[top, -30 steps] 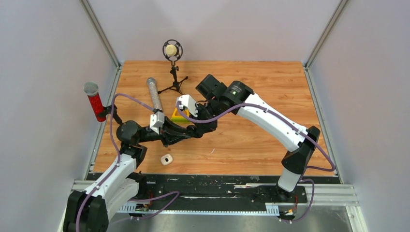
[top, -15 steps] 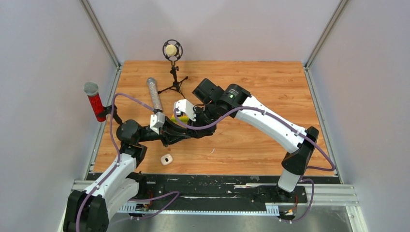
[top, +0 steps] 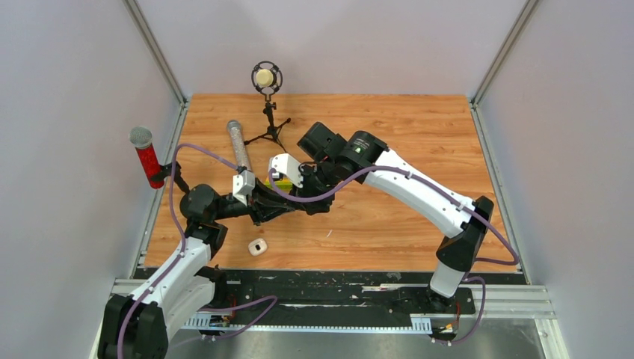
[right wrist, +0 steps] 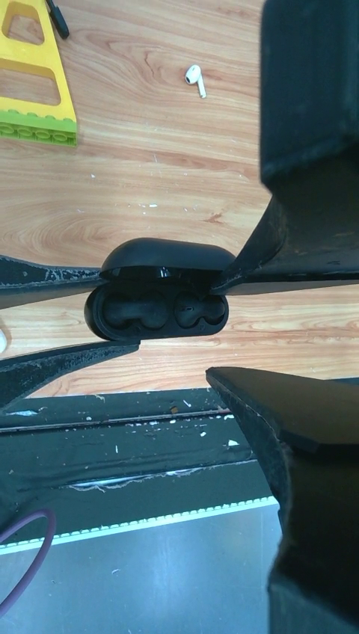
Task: Insert the wireless bluetooth earbuds into the charging case
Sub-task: Place the earbud in the charging case, then close the charging case at the center of the board.
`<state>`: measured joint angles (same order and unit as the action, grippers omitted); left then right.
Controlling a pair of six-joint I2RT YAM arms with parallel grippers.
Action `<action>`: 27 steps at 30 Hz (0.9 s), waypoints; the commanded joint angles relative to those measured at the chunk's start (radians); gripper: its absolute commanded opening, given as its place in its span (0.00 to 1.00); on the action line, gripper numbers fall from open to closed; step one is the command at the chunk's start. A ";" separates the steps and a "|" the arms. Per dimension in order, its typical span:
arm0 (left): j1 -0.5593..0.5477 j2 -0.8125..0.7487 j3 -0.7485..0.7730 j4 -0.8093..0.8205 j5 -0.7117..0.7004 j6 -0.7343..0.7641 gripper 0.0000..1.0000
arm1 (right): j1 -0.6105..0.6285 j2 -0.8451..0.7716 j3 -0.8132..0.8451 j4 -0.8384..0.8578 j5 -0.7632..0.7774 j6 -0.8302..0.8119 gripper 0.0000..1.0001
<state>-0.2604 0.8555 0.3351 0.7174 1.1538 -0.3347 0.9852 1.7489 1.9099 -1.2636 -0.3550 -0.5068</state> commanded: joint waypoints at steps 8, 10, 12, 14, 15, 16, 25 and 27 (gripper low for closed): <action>-0.003 -0.018 0.041 0.005 -0.011 0.017 0.00 | 0.005 -0.136 0.006 0.136 -0.042 0.013 0.44; -0.004 -0.019 0.041 0.004 -0.010 0.022 0.00 | 0.002 -0.153 0.006 0.154 -0.057 0.033 0.45; -0.004 -0.020 0.041 -0.001 -0.010 0.032 0.00 | -0.012 -0.172 -0.004 0.194 -0.070 0.076 0.49; -0.003 -0.025 0.041 -0.002 -0.009 0.049 0.00 | -0.055 -0.196 -0.045 0.286 -0.127 0.135 0.58; -0.003 -0.027 0.043 -0.002 -0.009 0.058 0.00 | -0.076 -0.208 -0.070 0.323 -0.153 0.163 0.61; -0.003 -0.030 0.043 -0.003 -0.009 0.073 0.00 | -0.092 -0.211 -0.088 0.350 -0.172 0.183 0.63; -0.003 -0.046 0.054 -0.019 0.006 0.121 0.00 | -0.115 -0.155 -0.174 0.423 -0.221 0.214 0.90; -0.003 -0.047 0.054 -0.021 0.001 0.117 0.00 | -0.115 -0.160 -0.202 0.439 -0.249 0.206 0.91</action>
<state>-0.2604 0.8238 0.3447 0.6819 1.1477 -0.2508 0.8635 1.5948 1.7405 -0.9020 -0.5320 -0.3122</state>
